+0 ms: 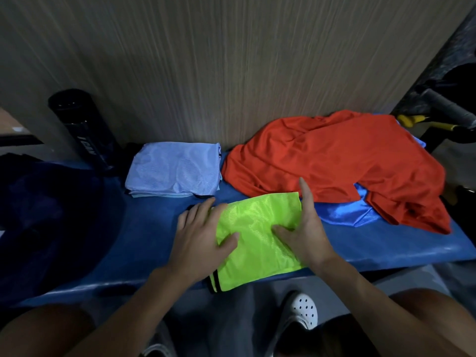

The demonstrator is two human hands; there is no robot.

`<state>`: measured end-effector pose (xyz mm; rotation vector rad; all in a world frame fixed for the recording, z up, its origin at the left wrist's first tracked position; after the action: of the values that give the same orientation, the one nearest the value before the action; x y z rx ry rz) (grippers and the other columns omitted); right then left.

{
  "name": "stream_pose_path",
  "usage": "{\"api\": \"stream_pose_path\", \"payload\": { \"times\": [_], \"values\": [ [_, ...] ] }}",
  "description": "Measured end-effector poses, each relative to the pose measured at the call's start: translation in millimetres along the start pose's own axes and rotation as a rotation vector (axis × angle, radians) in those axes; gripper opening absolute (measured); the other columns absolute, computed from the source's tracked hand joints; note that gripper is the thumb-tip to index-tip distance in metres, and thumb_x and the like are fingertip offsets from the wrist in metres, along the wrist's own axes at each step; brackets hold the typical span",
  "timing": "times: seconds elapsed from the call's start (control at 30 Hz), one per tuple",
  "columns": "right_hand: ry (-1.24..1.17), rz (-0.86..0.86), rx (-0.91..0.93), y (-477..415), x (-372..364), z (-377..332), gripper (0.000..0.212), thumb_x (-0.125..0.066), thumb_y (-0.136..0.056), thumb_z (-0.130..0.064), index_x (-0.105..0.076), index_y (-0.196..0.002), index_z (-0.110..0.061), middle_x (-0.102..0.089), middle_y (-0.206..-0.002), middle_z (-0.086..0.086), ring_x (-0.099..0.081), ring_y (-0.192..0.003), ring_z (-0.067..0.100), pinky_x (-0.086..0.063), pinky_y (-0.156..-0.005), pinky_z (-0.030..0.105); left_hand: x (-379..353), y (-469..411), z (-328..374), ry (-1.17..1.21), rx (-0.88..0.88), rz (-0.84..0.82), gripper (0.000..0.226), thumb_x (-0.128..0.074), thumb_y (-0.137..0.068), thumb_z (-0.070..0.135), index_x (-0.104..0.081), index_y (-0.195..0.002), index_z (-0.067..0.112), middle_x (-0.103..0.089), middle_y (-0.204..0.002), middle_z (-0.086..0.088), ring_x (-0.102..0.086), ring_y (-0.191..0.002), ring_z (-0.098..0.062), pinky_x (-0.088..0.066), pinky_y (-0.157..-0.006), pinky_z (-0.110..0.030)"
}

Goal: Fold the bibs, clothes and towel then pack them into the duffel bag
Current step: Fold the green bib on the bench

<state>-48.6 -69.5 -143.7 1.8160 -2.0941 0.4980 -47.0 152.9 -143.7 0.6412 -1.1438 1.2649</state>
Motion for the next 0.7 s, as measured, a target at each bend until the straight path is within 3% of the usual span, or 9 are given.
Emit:
{"api": "stream_pose_path", "payload": {
  "times": [0.13, 0.27, 0.37, 0.43, 0.5, 0.57, 0.6, 0.63, 0.7],
  "values": [
    [0.072, -0.029, -0.039, 2, -1, 2, 0.113, -0.079, -0.077, -0.006, -0.004, -0.153, -0.042, -0.061, -0.115, 0.004, -0.060, -0.100, 0.021, -0.044, -0.084, 0.021, 0, -8, -10, -0.039, 0.016, -0.084, 0.091, -0.040, -0.071, 0.084, -0.036, -0.146, 0.032, -0.051, -0.138, 0.012, -0.042, -0.129, -0.010, -0.017, -0.110, -0.035],
    [0.073, -0.009, -0.004, 2, 1, -2, 0.108, -0.076, -0.078, -0.002, -0.009, -0.154, -0.039, -0.053, -0.120, -0.007, -0.055, -0.109, 0.015, -0.036, -0.085, 0.012, 2, -10, -9, -0.020, 0.005, -0.136, 0.096, -0.046, -0.064, 0.089, -0.026, -0.147, 0.044, -0.048, -0.133, 0.018, -0.040, -0.127, -0.005, -0.008, -0.108, -0.031],
    [0.082, 0.020, 0.024, 5, 6, -12, 0.104, -0.073, -0.079, 0.000, -0.013, -0.152, -0.041, -0.060, -0.120, 0.020, -0.056, -0.105, 0.031, -0.043, -0.084, 0.025, 4, -9, -9, 0.082, 0.005, -0.142, 0.096, -0.056, -0.061, 0.084, -0.022, -0.143, 0.050, -0.045, -0.127, 0.019, -0.038, -0.125, 0.000, -0.006, -0.111, -0.029],
    [0.054, 0.043, 0.058, 8, 10, -22, 0.100, -0.072, -0.079, 0.003, -0.017, -0.152, -0.037, -0.057, -0.125, 0.026, -0.052, -0.102, 0.030, -0.044, -0.081, 0.022, 7, -8, -8, 0.153, 0.013, -0.135, 0.097, -0.067, -0.060, 0.078, -0.024, -0.143, 0.050, -0.044, -0.127, 0.020, -0.032, -0.122, 0.004, -0.005, -0.112, -0.028],
    [0.018, 0.065, 0.098, 9, 12, -28, 0.097, -0.071, -0.079, 0.007, -0.020, -0.151, -0.034, -0.057, -0.129, 0.018, -0.048, -0.106, 0.020, -0.043, -0.084, 0.018, 10, -8, -9, 0.225, 0.032, -0.128, 0.098, -0.078, -0.061, 0.066, -0.028, -0.144, 0.048, -0.042, -0.127, 0.021, -0.028, -0.115, 0.006, -0.009, -0.111, -0.026],
    [-0.020, 0.081, 0.133, 9, 12, -34, 0.101, -0.071, -0.079, 0.007, -0.019, -0.148, -0.044, -0.049, -0.136, -0.018, -0.051, -0.109, -0.009, -0.041, -0.093, 0.012, 12, -7, -11, 0.357, 0.063, -0.129, 0.097, -0.084, -0.062, 0.054, -0.030, -0.142, 0.051, -0.042, -0.128, 0.022, -0.034, -0.114, 0.005, -0.023, -0.109, -0.027],
    [-0.037, 0.088, 0.140, 8, 12, -35, 0.103, -0.072, -0.079, 0.006, -0.018, -0.145, -0.051, -0.041, -0.138, -0.029, -0.045, -0.118, -0.015, -0.040, -0.103, 0.017, 12, -7, -14, 0.449, 0.086, -0.127, 0.096, -0.087, -0.062, 0.047, -0.031, -0.140, 0.053, -0.043, -0.128, 0.022, -0.039, -0.115, 0.004, -0.031, -0.105, -0.028],
    [-0.053, 0.098, 0.143, 8, 12, -37, 0.105, -0.072, -0.079, 0.006, -0.017, -0.142, -0.058, -0.041, -0.141, -0.029, -0.044, -0.128, -0.006, -0.040, -0.110, 0.028, 13, -6, -17, 0.540, 0.106, -0.117, 0.094, -0.089, -0.063, 0.039, -0.034, -0.139, 0.054, -0.044, -0.125, 0.023, -0.043, -0.113, 0.004, -0.038, -0.099, -0.026],
    [-0.098, 0.121, 0.140, 6, 13, -41, 0.107, -0.072, -0.079, 0.006, -0.019, -0.138, -0.065, -0.047, -0.146, -0.003, -0.049, -0.131, 0.025, -0.041, -0.108, 0.052, 17, -5, -24, 0.668, 0.139, -0.059, 0.090, -0.091, -0.064, 0.025, -0.041, -0.134, 0.052, -0.047, -0.113, 0.024, -0.050, -0.102, 0.003, -0.042, -0.087, -0.021]
  ]
}}
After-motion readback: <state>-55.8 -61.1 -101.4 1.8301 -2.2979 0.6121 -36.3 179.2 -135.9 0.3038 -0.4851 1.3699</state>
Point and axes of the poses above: each hand's wrist, its own y-axis away from the middle knuckle, its own x-axis out of the back of the hand, z = x × y, the point moved 8 cm from there along -y, towards the middle knuckle
